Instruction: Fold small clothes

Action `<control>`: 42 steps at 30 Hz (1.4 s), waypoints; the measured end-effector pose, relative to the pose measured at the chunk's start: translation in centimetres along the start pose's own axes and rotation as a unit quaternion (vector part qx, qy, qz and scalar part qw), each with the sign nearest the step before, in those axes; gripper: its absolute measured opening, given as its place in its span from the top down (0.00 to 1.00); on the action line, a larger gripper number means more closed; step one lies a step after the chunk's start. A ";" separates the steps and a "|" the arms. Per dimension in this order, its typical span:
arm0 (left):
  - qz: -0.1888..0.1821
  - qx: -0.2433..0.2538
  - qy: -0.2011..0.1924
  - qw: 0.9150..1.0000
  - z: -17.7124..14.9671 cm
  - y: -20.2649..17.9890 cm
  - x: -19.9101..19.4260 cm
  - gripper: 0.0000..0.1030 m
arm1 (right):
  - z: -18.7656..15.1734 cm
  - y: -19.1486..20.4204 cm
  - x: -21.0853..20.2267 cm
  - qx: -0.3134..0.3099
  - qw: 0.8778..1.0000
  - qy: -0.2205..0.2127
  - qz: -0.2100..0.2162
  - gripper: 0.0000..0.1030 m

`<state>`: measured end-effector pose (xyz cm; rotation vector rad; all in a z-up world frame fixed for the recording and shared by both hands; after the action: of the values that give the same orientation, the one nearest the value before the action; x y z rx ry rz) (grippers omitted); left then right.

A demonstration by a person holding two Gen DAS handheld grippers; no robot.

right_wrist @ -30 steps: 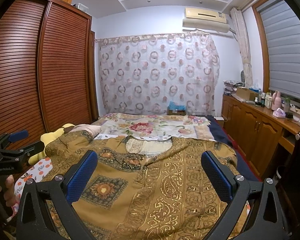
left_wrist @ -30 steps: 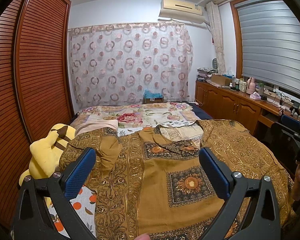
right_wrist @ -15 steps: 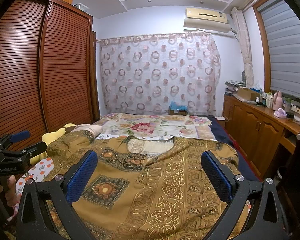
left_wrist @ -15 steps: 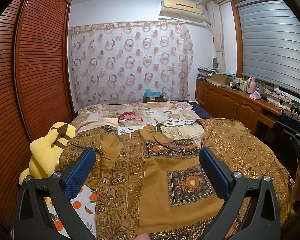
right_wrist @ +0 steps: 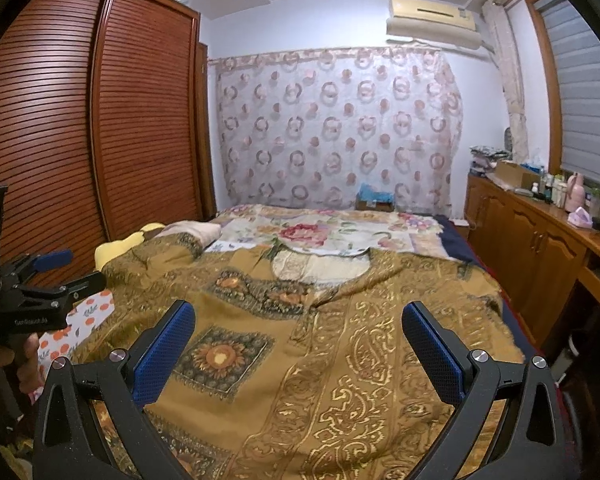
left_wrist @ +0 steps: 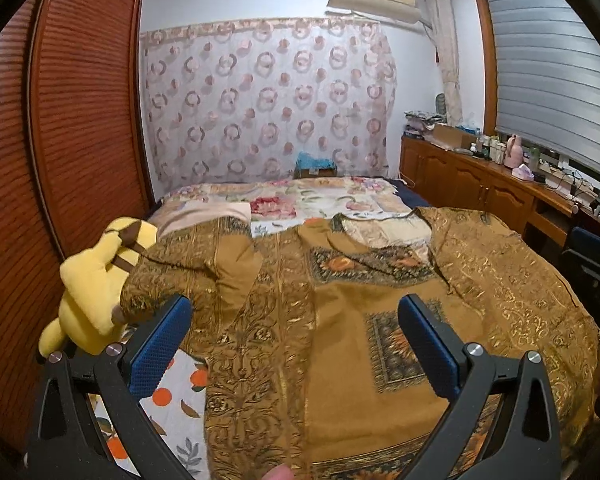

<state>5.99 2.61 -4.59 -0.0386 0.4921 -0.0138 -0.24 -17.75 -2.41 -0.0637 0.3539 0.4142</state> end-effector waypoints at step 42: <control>-0.033 -0.109 0.139 0.984 -3.9 19.5 11.0 0.92 | -1.5 0.2 5.7 -0.042 0.993 0.109 0.027 0.01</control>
<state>13.91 21.69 -14.05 -0.2713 0.7710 -0.0309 4.07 -15.54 -5.79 -0.1833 0.5544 0.4762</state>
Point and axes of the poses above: each gripper's, at about its wrist camera, not at the fingertips, and x roughly the way its jaws point, y to its left, z to its top, the point moved 6 cm from there along x, roughly the way its jaws point, and after that the axes turned 4 degrees about -z, right-handed, at the moved point
